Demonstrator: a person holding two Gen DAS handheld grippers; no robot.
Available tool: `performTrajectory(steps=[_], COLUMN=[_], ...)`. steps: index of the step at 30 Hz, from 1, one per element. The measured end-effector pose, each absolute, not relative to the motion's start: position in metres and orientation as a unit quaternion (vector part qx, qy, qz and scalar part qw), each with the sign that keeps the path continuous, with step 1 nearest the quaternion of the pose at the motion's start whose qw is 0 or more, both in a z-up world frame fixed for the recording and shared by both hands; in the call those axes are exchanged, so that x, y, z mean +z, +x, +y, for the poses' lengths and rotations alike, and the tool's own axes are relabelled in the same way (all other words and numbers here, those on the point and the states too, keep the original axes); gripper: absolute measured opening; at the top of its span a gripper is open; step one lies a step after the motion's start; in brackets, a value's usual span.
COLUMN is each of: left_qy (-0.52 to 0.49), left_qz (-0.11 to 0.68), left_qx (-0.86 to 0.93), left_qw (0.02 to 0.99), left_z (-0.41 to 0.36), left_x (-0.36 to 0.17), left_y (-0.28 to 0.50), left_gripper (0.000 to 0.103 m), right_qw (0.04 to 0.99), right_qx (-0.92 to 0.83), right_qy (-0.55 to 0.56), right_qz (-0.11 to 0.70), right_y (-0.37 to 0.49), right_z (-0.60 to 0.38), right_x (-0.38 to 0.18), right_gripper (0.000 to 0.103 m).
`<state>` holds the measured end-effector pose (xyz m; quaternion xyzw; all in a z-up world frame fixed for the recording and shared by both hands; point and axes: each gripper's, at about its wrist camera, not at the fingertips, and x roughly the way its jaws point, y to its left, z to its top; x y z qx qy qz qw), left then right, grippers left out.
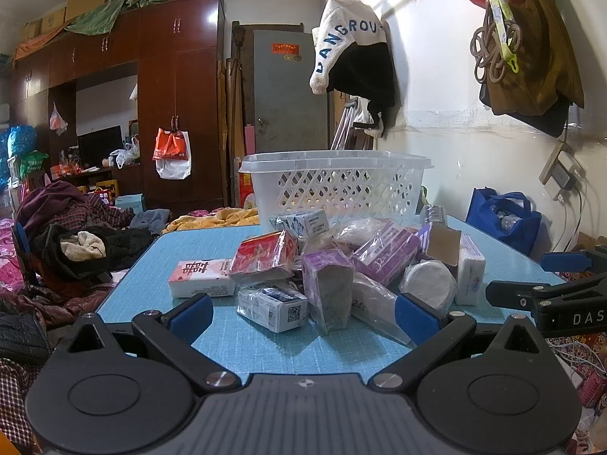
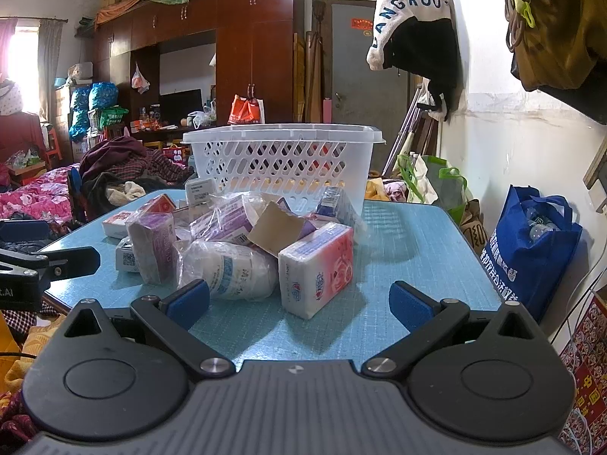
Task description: Organize objects
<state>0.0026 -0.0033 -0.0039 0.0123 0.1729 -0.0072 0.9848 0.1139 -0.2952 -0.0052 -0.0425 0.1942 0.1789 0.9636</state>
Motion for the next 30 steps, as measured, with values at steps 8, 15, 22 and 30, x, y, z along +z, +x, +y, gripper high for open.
performTrajectory(steps=[8, 15, 22, 30], left_qy=[0.013, 0.013, 0.003, 0.006], left_qz=[0.173, 0.175, 0.172, 0.170], left_qx=[-0.007, -0.007, -0.018, -0.017], left_qw=[0.985, 0.985, 0.985, 0.985], left_z=[-0.0039, -0.0039, -0.0018, -0.0032], left_x=[-0.0043, -0.0043, -0.0044, -0.0040], left_y=[0.0032, 0.0034, 0.0050, 0.0060], left_gripper=[0.103, 0.103, 0.103, 0.103], right_qw=[0.963, 0.963, 0.962, 0.962], right_qx=[0.180, 0.181, 0.185, 0.185], right_qy=[-0.042, -0.040, -0.038, -0.039], right_qz=[0.194, 0.196, 0.197, 0.197], right_y=[0.1138, 0.1139, 0.1156, 0.1157], right_z=[-0.2946, -0.2937, -0.2909, -0.2912], right_x=[-0.0057, -0.0058, -0.0054, -0.0061], right_gripper=[0.103, 0.103, 0.103, 0.103])
